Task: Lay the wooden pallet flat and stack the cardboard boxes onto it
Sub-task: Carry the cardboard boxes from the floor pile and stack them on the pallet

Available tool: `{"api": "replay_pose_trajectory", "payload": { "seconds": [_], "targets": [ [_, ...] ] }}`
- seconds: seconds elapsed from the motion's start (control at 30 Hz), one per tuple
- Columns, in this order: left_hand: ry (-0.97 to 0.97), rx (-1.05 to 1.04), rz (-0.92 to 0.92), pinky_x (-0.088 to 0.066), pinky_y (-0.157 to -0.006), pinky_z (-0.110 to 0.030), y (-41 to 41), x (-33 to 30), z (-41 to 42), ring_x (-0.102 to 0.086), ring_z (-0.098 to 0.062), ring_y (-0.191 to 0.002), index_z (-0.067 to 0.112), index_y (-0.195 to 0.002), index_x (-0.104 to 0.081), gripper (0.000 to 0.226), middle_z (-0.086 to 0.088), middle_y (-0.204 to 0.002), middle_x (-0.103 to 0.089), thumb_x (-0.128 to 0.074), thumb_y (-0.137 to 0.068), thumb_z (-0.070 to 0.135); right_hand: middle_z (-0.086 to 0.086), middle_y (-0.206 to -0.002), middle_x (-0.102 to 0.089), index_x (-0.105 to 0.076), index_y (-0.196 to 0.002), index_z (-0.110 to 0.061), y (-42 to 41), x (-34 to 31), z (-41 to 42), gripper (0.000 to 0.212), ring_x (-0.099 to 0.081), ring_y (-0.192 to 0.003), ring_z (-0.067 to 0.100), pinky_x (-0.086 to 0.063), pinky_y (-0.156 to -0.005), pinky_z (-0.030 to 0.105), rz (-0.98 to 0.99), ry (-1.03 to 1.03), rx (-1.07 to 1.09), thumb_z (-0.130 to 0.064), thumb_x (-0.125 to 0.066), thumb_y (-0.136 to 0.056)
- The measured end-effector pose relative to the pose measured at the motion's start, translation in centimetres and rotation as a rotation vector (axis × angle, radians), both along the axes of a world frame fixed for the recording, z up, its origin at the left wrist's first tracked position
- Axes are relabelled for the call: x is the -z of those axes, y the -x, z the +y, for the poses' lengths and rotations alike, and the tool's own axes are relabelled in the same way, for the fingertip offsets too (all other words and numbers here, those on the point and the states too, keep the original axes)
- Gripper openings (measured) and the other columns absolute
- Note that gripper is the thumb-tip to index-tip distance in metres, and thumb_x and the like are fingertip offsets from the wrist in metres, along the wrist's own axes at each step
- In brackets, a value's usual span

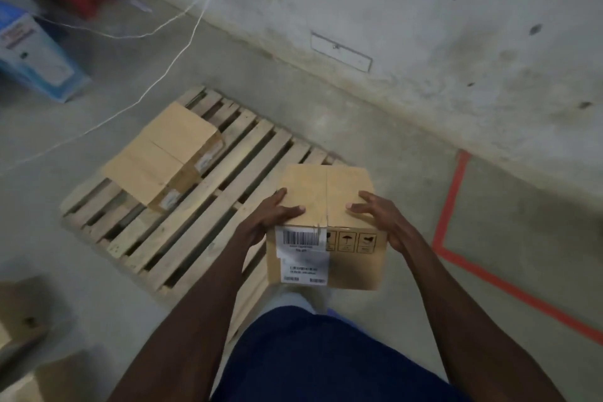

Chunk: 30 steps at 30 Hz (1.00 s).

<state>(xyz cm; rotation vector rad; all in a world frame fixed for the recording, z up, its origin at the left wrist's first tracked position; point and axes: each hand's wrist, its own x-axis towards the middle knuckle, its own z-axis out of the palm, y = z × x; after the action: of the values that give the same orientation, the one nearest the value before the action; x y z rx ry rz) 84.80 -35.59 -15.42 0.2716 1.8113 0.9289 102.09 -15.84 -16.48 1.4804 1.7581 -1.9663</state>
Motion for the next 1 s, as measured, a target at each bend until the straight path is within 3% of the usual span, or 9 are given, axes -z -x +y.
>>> {"api": "replay_pose_trajectory", "payload": {
  "seconds": [0.23, 0.37, 0.47, 0.57, 0.7, 0.8, 0.83, 0.93, 1.0],
  "targets": [
    [0.06, -0.132, 0.038, -0.032, -0.112, -0.043, 6.1, 0.4, 6.9, -0.034, -0.029, -0.14, 0.024, -0.155, -0.02, 0.099, -0.008, -0.161, -0.021, -0.075, -0.078, 0.051, 0.006, -0.152, -0.042, -0.045, -0.146, -0.017, 9.7, -0.9, 9.9, 0.085, -0.044, -0.132, 0.026, -0.039, -0.11, 0.042, -0.008, 0.002, -0.195, -0.029, -0.084, -0.072],
    [0.094, -0.289, 0.037, -0.033, -0.109, -0.038, 9.4, 0.2, 10.0, -0.035, -0.029, -0.139, 0.024, -0.156, -0.017, 0.1, -0.007, -0.16, -0.023, -0.075, -0.078, 0.051, 0.004, -0.151, -0.043, -0.045, -0.146, -0.017, 16.9, -1.3, 14.9, 0.086, -0.046, -0.13, 0.025, -0.041, -0.104, 0.037, -0.008, -0.032, -0.395, -0.029, -0.084, -0.071],
    [0.076, -0.458, 0.011, -0.03, -0.11, -0.035, 11.1, 0.5, 11.7, -0.033, -0.027, -0.141, 0.023, -0.156, -0.017, 0.103, -0.006, -0.161, -0.023, -0.077, -0.075, 0.05, 0.005, -0.146, -0.049, -0.052, -0.141, -0.016, 22.3, -0.8, 17.8, 0.076, -0.051, -0.117, 0.021, -0.042, -0.095, 0.03, 0.014, -0.041, -0.577, -0.025, -0.083, -0.073],
    [0.046, -0.642, -0.016, -0.034, -0.102, -0.029, 12.0, 0.0, 12.9, -0.037, -0.025, -0.138, 0.021, -0.156, -0.016, 0.107, -0.006, -0.16, -0.026, -0.081, -0.073, 0.042, 0.004, -0.147, -0.049, -0.053, -0.141, -0.017, 27.3, -0.8, 19.7, 0.075, -0.05, -0.117, 0.017, -0.041, -0.097, 0.028, 0.051, -0.026, -0.75, -0.022, -0.084, -0.073],
    [0.055, -0.812, -0.046, -0.037, -0.112, -0.043, 12.1, -0.8, 14.0, -0.04, -0.027, -0.136, 0.025, -0.156, -0.015, 0.128, -0.006, -0.159, -0.027, -0.09, -0.055, 0.051, 0.004, -0.145, -0.049, -0.056, -0.139, -0.017, 32.2, -1.5, 21.0, 0.068, -0.049, -0.117, 0.014, -0.04, -0.097, 0.023, 0.078, -0.034, -0.979, -0.02, -0.082, -0.076],
    [0.067, -0.897, -0.005, -0.038, -0.111, -0.047, 11.7, -0.8, 14.4, -0.04, -0.027, -0.136, 0.025, -0.156, -0.015, 0.132, -0.005, -0.158, -0.029, -0.088, -0.05, 0.056, 0.003, -0.14, -0.052, -0.059, -0.136, -0.018, 34.8, -1.8, 21.2, 0.063, -0.053, -0.109, 0.012, -0.044, -0.081, 0.012, 0.087, -0.019, -1.107, -0.017, -0.082, -0.077],
    [0.077, -0.925, 0.003, -0.037, -0.112, -0.048, 11.5, -0.7, 14.5, -0.038, -0.027, -0.138, 0.025, -0.156, -0.015, 0.133, -0.006, -0.158, -0.028, -0.088, -0.05, 0.057, 0.003, -0.14, -0.052, -0.059, -0.135, -0.02, 35.4, -1.6, 21.1, 0.063, -0.053, -0.108, 0.012, -0.044, -0.08, 0.012, 0.082, -0.018, -1.139, -0.017, -0.082, -0.077],
    [0.097, -1.002, 0.009, -0.035, -0.113, -0.05, 11.3, -0.1, 14.0, -0.036, -0.027, -0.139, 0.027, -0.155, -0.016, 0.143, -0.005, -0.159, -0.028, -0.088, -0.038, 0.065, 0.003, -0.144, -0.051, -0.062, -0.132, -0.026, 37.1, -0.7, 20.1, 0.064, -0.052, -0.121, 0.018, -0.044, -0.098, 0.027, 0.074, -0.047, -1.205, -0.023, -0.086, -0.073],
    [0.116, -1.018, 0.004, -0.034, -0.113, -0.05, 11.7, 0.4, 13.1, -0.034, -0.027, -0.14, 0.026, -0.155, -0.017, 0.14, -0.005, -0.159, -0.026, -0.089, -0.041, 0.061, 0.003, -0.145, -0.049, -0.063, -0.131, -0.031, 38.0, 0.2, 19.0, 0.066, -0.049, -0.128, 0.021, -0.041, -0.107, 0.036, 0.05, -0.09, -1.242, -0.029, -0.087, -0.07]
  ]
}}
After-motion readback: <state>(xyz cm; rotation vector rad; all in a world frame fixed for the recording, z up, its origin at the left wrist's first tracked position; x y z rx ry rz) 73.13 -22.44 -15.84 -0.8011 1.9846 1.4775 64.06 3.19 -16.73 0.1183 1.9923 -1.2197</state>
